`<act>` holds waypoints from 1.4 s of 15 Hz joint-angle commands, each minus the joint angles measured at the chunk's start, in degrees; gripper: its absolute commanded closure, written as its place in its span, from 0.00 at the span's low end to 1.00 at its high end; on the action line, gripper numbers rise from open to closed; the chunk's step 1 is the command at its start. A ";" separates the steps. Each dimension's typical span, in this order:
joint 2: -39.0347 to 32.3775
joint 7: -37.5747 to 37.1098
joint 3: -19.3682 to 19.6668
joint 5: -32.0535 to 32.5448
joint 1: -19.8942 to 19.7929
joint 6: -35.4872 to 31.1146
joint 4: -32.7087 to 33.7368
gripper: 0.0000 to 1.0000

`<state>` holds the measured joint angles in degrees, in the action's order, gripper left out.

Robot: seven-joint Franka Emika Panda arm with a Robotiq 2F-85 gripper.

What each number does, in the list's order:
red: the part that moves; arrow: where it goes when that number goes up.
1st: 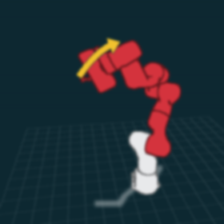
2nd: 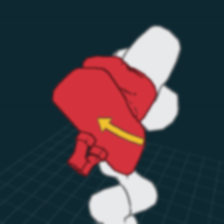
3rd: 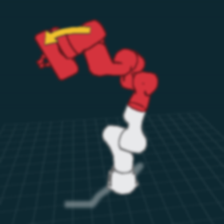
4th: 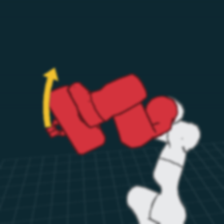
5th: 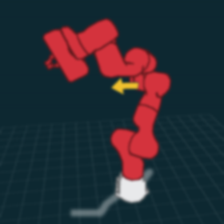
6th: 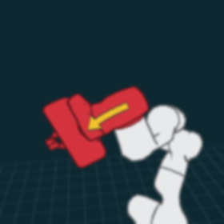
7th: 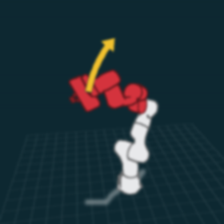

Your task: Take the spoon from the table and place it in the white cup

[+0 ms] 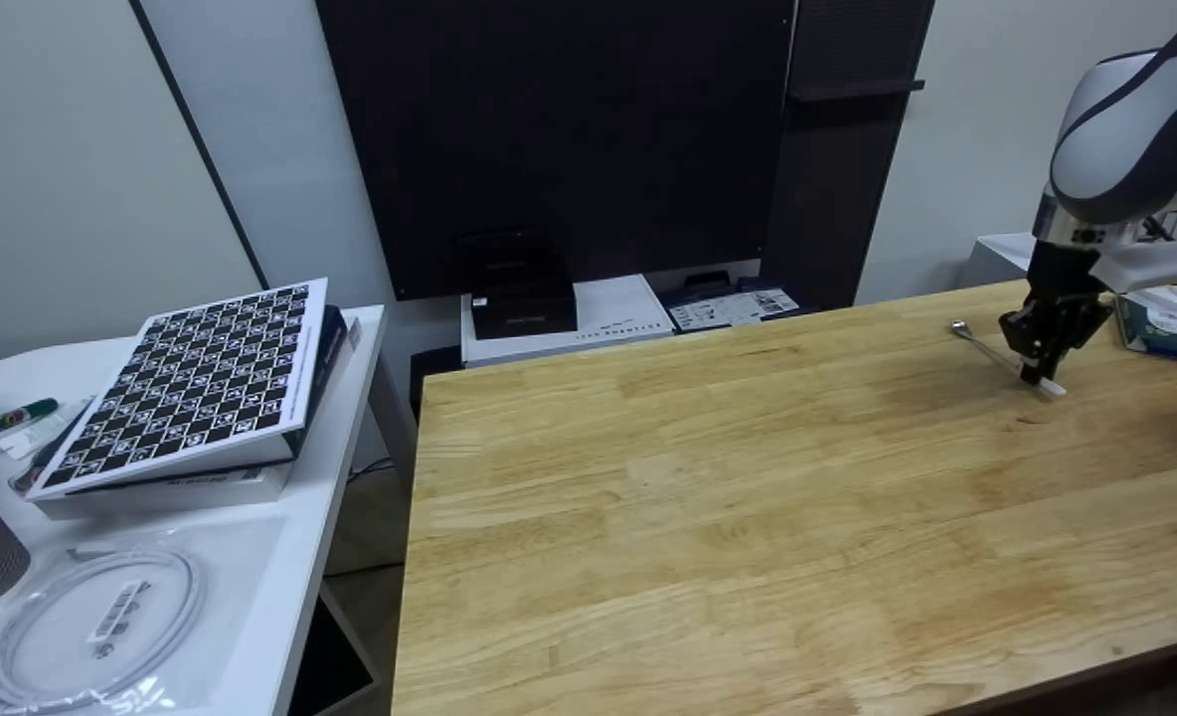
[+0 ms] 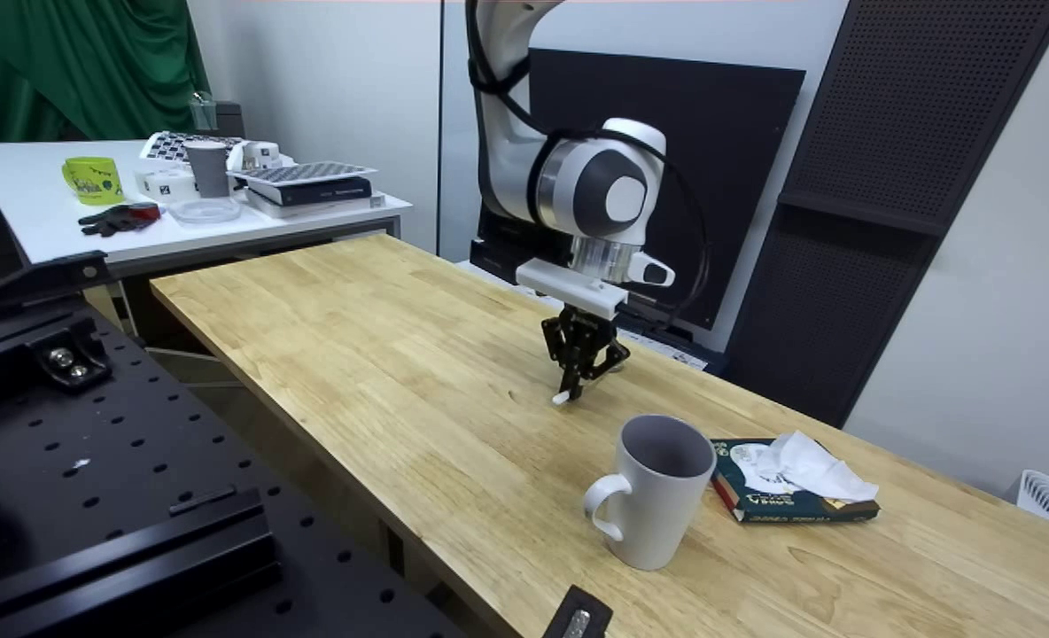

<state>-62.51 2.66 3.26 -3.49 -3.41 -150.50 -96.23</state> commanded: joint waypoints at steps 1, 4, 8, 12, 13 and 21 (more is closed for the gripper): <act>-1.02 -1.95 -0.59 -0.35 -1.52 6.33 4.94 0.97; 1.91 -1.15 -0.86 -0.77 -2.58 10.28 4.28 0.97; 6.15 -0.40 -0.74 -1.40 -4.20 15.22 2.31 0.97; 10.50 -0.25 -0.26 -2.07 -6.13 19.10 -0.42 0.97; 11.97 -0.35 -0.01 -2.22 -6.61 19.46 -1.74 0.97; 24.11 2.80 -0.21 -7.31 -11.63 25.85 -13.22 0.97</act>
<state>-45.09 4.41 3.43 -8.77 -13.34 -126.76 -103.14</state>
